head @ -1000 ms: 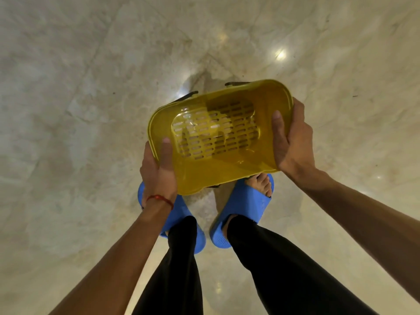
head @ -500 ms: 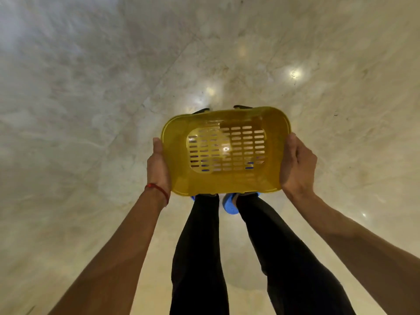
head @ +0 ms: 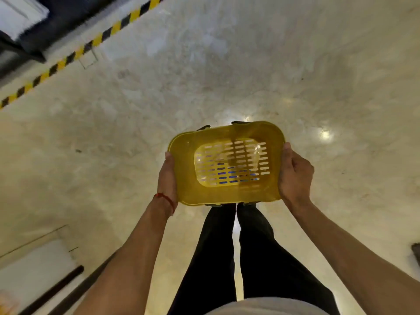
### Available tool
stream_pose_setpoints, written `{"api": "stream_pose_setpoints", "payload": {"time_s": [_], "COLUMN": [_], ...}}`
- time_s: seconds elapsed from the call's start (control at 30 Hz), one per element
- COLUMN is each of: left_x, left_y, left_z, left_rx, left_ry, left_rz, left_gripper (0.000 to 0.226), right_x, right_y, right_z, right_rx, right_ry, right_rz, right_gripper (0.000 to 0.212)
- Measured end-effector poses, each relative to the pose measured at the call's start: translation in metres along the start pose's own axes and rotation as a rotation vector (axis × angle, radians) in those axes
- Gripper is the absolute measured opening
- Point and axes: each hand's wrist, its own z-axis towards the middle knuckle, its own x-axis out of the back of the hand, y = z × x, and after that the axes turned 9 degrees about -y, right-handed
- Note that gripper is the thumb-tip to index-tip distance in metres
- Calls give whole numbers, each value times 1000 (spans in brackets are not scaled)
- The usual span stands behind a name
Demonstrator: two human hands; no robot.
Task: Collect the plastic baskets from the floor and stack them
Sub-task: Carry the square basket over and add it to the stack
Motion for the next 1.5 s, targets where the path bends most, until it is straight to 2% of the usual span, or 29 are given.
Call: {"api": "stream_pose_setpoints", "payload": {"time_s": [0.13,0.37,0.47,0.57,0.6,0.7,0.77,0.83,1.07,1.23,1.43,1.5], "left_x": [17,51,69,100,114,156,184,213,324,400,484,514], "left_y": [19,31,42,54,59,76,90,106,171,215,258,274], "left_z": [-61,-138,-157,-167,-168,-171,-174,-178,-194,-211,-213,-214], "left_rx": [-119,-248,-321,-392,-392,-337,-352,-333,-341,-369,-325,-284], "left_ry": [118,298,294,281,314,567,650,720,883,1025,1127,1165], "left_rz": [-88,-237,-362,-469,-461,-279,-261,-270,-368,-391,-446,-451], "left_gripper": [70,65,62,64,65,66,66,66,68,84,67,73], "right_x": [-11,-45,-73,-110,-125,-178,-217,-255,-395,-487,-606,-648], "right_y": [-65,-148,-176,-201,-209,-232,-249,-269,-333,-372,-404,-415], "right_z": [-12,-38,-48,-56,-59,-65,-71,-81,-121,-147,-164,-168], "right_rx": [26,62,49,115,126,139,130,152,259,332,476,532], "right_ry": [-148,-443,-532,-613,-634,-681,-683,-670,-704,-742,-794,-822], "right_rz": [50,-24,-52,-164,-186,-239,-270,-316,-381,-430,-414,-408], "right_gripper": [49,40,42,39,39,43,46,37,29,47,39,40]}}
